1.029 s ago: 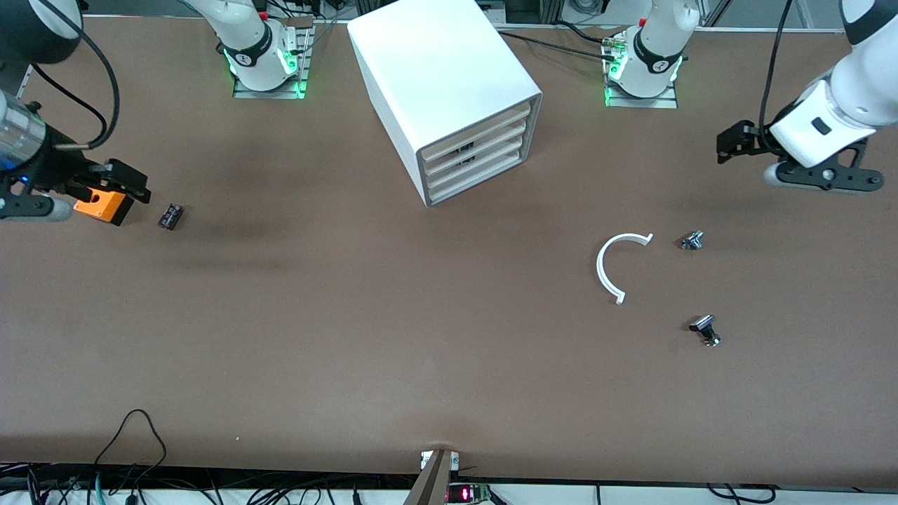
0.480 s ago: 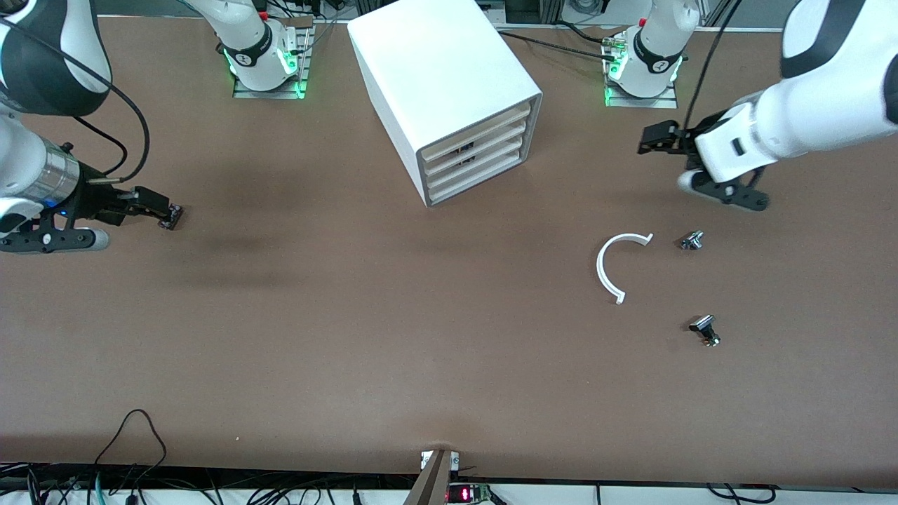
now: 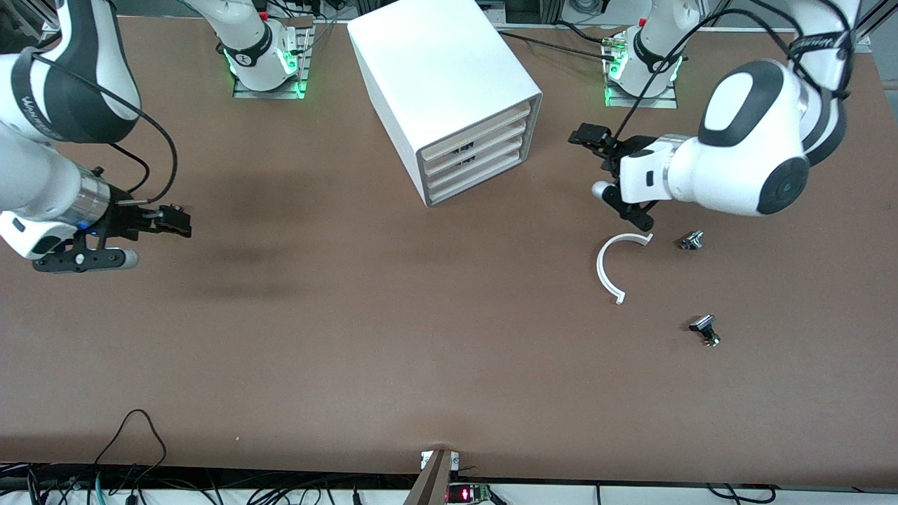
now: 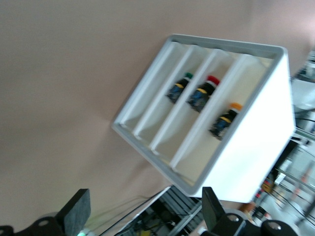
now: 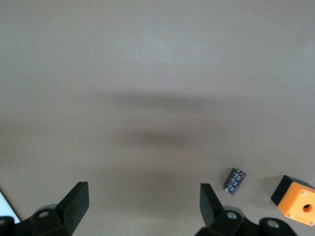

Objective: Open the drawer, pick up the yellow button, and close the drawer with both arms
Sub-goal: 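Grasp the drawer handle with the left gripper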

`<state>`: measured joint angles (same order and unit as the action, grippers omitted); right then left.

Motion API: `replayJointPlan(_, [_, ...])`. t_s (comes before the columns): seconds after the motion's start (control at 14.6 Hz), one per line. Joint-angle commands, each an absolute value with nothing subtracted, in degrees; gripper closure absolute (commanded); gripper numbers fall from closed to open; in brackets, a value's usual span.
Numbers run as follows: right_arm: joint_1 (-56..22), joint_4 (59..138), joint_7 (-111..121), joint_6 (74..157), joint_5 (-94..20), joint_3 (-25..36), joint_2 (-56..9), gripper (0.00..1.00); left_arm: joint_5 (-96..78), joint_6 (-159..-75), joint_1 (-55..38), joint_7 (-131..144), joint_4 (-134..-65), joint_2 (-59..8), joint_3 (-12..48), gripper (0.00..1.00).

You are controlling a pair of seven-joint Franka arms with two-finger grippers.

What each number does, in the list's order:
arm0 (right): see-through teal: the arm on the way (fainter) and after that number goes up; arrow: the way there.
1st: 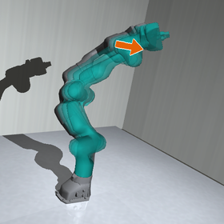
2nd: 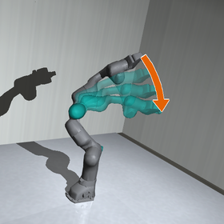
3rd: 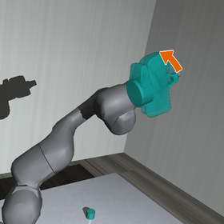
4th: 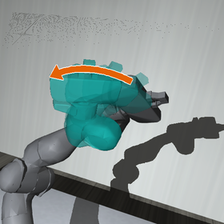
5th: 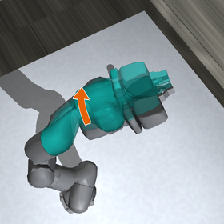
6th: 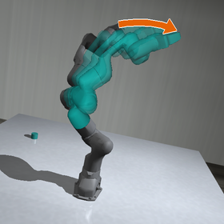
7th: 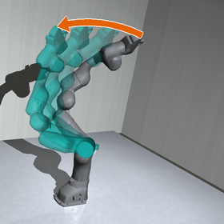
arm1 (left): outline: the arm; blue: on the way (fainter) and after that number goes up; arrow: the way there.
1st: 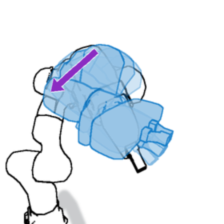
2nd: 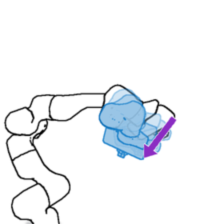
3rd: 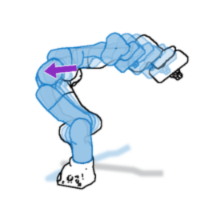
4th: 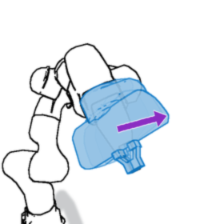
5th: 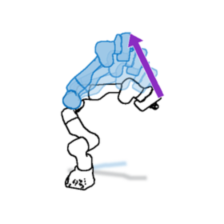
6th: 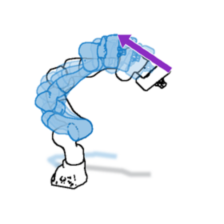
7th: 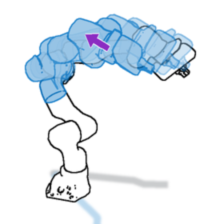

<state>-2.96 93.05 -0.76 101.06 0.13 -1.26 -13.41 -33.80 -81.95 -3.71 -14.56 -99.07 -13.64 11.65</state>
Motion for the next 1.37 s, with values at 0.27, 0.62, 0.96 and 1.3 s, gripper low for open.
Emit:
replayJointPlan(0.27, [-6.1, 92.4, -13.6, 101.1, -1.9, -1.3, -15.0, 0.00, -48.4, -94.8, -2.6, -37.8, -116.7, -12.7, 12.3, 0.06])
replayJointPlan(0.62, [-9.4, 90.7, -24.2, 101.1, -5.8, -1.3, -15.6, 0.00, -58.8, -97.6, -3.1, -47.1, -126.5, -9.7, 12.5, 0.11])
replayJointPlan(0.96, [-13.5, 87.5, -34.1, 101.0, -7.7, -1.3, -17.0, 0.00, -61.7, -104.2, -2.7, -48.2, -131.4, -7.6, 20.5, 0.20])
replayJointPlan(1.3, [-16.8, 84.0, -41.6, 101.0, -7.6, -1.3, -19.2, 0.00, -62.1, -106.2, -2.5, -48.2, -133.0, -6.2, 23.6, 0.24])
